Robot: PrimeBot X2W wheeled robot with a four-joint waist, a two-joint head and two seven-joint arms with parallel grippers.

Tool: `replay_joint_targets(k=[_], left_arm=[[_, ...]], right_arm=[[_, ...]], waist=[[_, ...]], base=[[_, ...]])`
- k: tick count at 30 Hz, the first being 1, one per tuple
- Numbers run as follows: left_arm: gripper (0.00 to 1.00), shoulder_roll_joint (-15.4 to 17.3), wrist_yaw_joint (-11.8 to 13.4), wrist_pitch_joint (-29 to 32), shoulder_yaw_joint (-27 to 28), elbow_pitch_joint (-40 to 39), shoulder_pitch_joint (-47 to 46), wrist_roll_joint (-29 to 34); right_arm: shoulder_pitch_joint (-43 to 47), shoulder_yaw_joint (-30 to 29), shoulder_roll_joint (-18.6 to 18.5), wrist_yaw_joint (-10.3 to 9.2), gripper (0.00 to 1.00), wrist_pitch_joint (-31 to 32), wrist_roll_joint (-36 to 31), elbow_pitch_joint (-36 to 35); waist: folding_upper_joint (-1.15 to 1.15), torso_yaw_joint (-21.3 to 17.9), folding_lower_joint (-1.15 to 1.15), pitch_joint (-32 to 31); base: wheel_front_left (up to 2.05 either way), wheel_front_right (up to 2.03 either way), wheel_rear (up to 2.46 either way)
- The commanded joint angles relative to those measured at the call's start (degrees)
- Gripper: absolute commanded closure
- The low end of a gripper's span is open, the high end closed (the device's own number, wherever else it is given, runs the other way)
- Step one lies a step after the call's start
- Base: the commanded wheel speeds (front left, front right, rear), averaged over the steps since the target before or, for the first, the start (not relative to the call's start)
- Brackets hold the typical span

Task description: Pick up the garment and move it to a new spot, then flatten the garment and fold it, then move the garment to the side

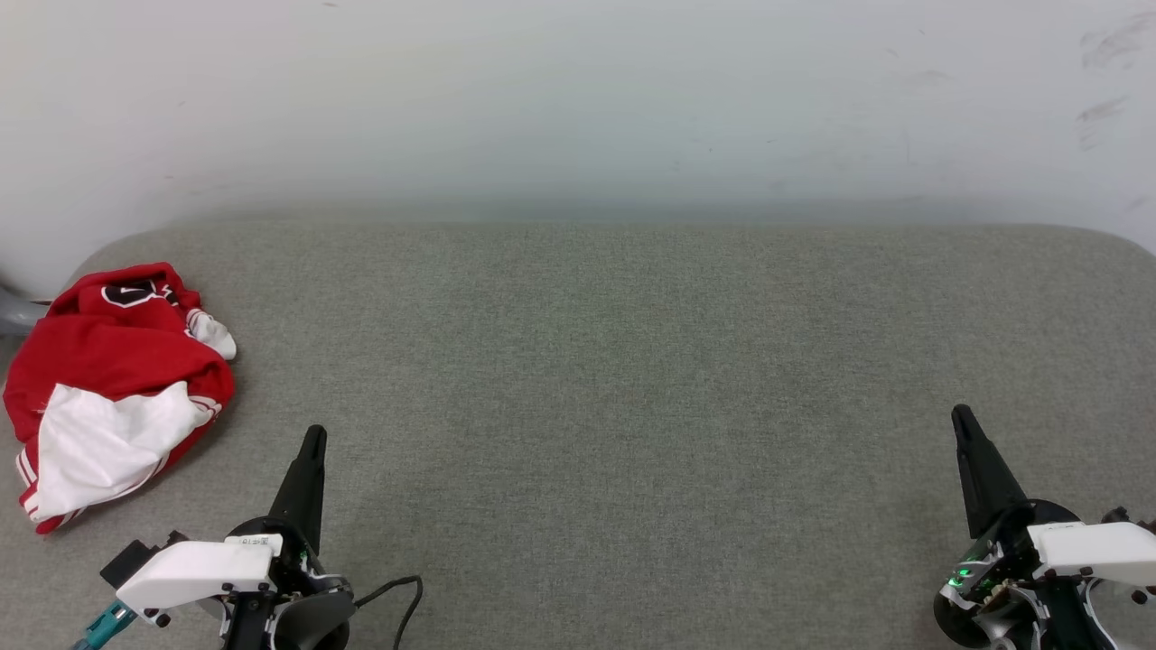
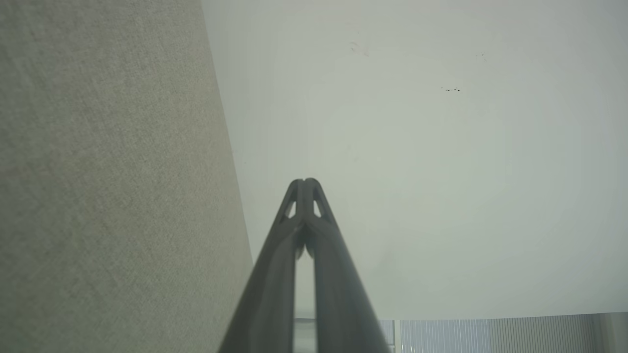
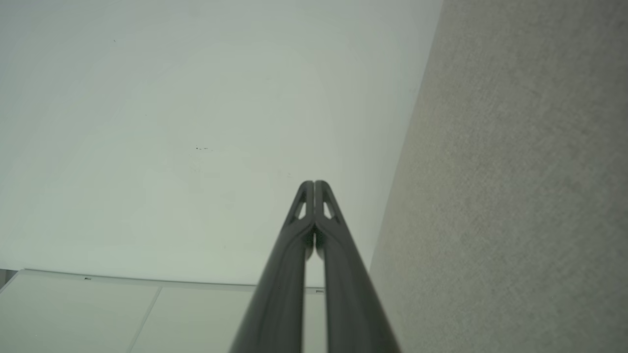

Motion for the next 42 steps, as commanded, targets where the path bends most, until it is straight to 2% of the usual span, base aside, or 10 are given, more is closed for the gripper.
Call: replay_joint_targets(k=[1,9,10,14,21,25,33,42], left_arm=[[1.0,-0.1,-0.1,0.1,0.1,-0.1,-0.4,0.0],[1.0,-0.1,-0.1,0.1,0.1,-0.1,-0.4,0.0],[0.0,0.0,0.0,0.0,0.0,0.0,0.0,0.0],[0.0,-0.2,0.0,-0.2,-0.3,1.8,1.5,0.0],[0.0,-0.2,0.0,-2.0,-0.6,0.3,1.9,0.6],[0.0,-0.2,0.0,-3.1,-0.3,-0.2,2.0,2.3],[0.0,-0.1,0.6,-5.2,1.0,-2.3,1.8,11.1],[0.0,-0.1,4.4,-7.4,-0.8,-6.6,2.1,23.3]], right_arm=[[-0.7,0.0,0.2,-0.02,1.0,0.0,0.2,0.0],[-0.7,0.0,0.2,-0.02,1.0,0.0,0.2,0.0],[0.0,0.0,0.0,0.0,0.0,0.0,0.0,0.0],[1.7,0.1,0.0,0.0,0.0,-0.1,-0.1,1.8],[2.0,0.4,0.0,0.0,0.0,-1.9,-1.2,1.3],[2.2,0.0,0.0,0.0,0.0,-3.1,-4.0,0.7],[2.8,-0.7,0.0,0.0,0.0,-5.2,-13.4,-2.3],[3.3,0.0,0.0,0.0,0.0,-7.3,-25.8,-6.0]], waist=[[0.0,0.0,0.0,0.0],[0.0,0.0,0.0,0.0],[0.0,0.0,0.0,0.0],[0.0,0.0,0.0,0.0],[0.0,0.0,0.0,0.1],[0.0,0.0,0.0,0.1],[0.0,0.1,0.0,0.1],[0.0,0.2,0.0,0.2]], base=[[0.0,0.0,0.0],[0.0,0.0,0.0],[0.0,0.0,0.0],[0.0,0.0,0.0],[0.0,0.0,0.0],[0.0,0.0,0.0],[0.0,0.0,0.0],[0.0,0.0,0.0]])
